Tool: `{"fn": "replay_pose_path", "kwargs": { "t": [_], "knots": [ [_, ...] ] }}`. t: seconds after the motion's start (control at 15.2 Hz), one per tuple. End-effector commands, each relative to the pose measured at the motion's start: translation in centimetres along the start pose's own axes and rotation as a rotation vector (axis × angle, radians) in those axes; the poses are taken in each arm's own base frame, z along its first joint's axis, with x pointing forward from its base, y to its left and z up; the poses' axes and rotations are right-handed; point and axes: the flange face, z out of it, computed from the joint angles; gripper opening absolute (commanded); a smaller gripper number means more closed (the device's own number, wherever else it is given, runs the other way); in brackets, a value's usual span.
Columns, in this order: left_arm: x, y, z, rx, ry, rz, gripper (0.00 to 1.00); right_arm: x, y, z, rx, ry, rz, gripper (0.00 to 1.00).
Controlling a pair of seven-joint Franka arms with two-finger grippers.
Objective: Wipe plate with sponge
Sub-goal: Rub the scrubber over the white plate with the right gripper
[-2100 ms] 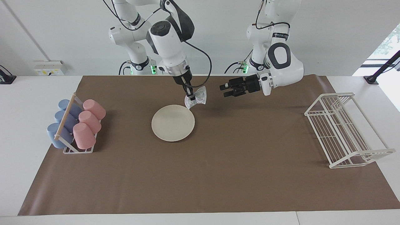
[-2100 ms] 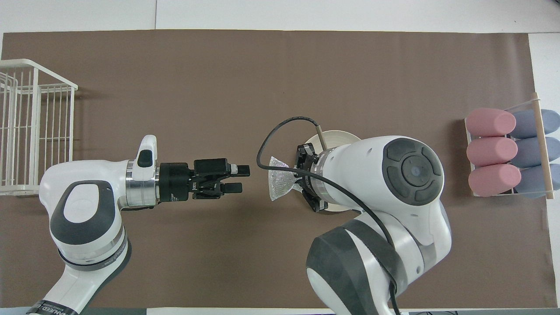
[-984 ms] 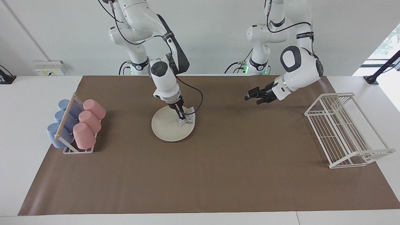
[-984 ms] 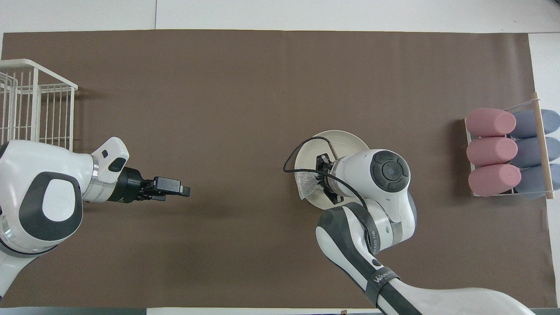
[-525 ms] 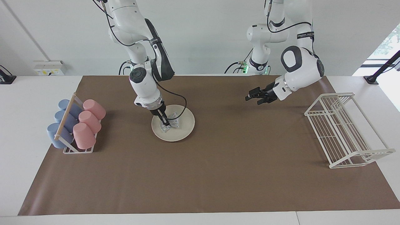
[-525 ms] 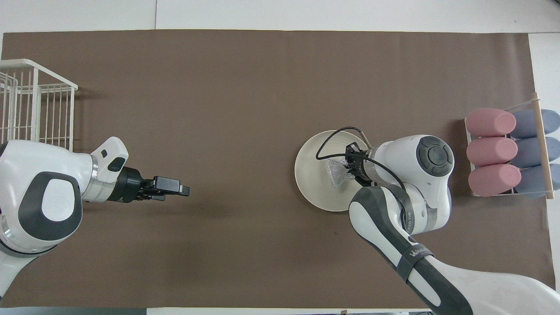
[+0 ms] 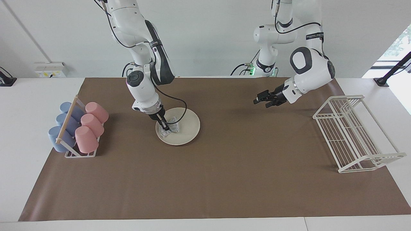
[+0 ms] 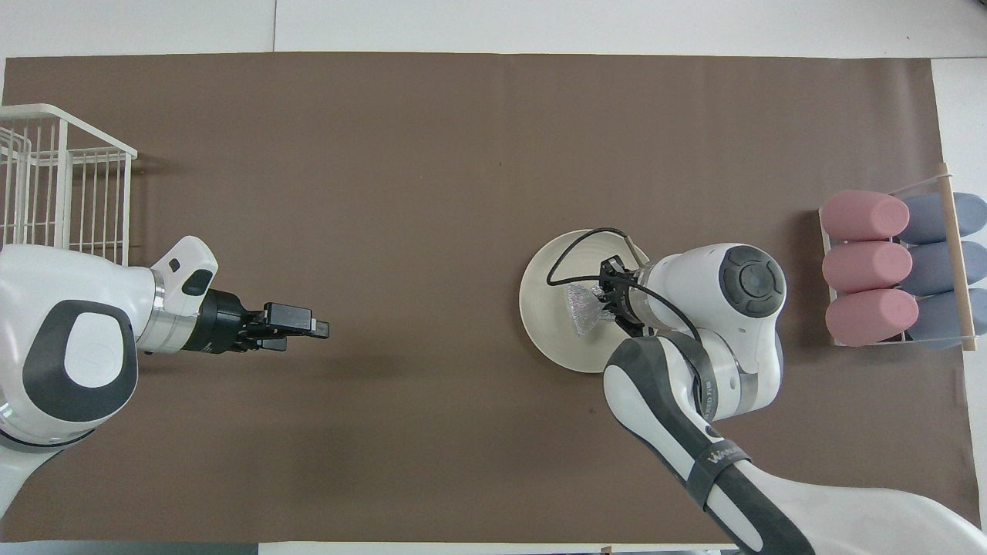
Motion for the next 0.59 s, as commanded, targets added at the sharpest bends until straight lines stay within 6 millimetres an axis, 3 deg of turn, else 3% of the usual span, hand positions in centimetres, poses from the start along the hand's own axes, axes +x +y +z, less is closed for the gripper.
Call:
{"fn": "replay_pose_path", "kwargs": {
  "t": [0.0, 0.26, 0.53],
  "knots": [
    [0.9, 0.2, -0.4, 0.018, 0.011, -0.011, 1.0, -2.6, 0.6, 0.9, 0.024, -0.012, 0.054, 0.0],
    [1.2, 0.8, -0.7, 0.017, 0.017, 0.005, 1.0, -1.7, 0.5, 0.7, 0.029, -0.008, 0.026, 0.0],
    [1.3, 0.7, -0.8, 0.016, 0.021, -0.001, 1.0, 4.9, 1.0, -0.1, 0.013, -0.001, -0.109, 0.0]
  ]
}}
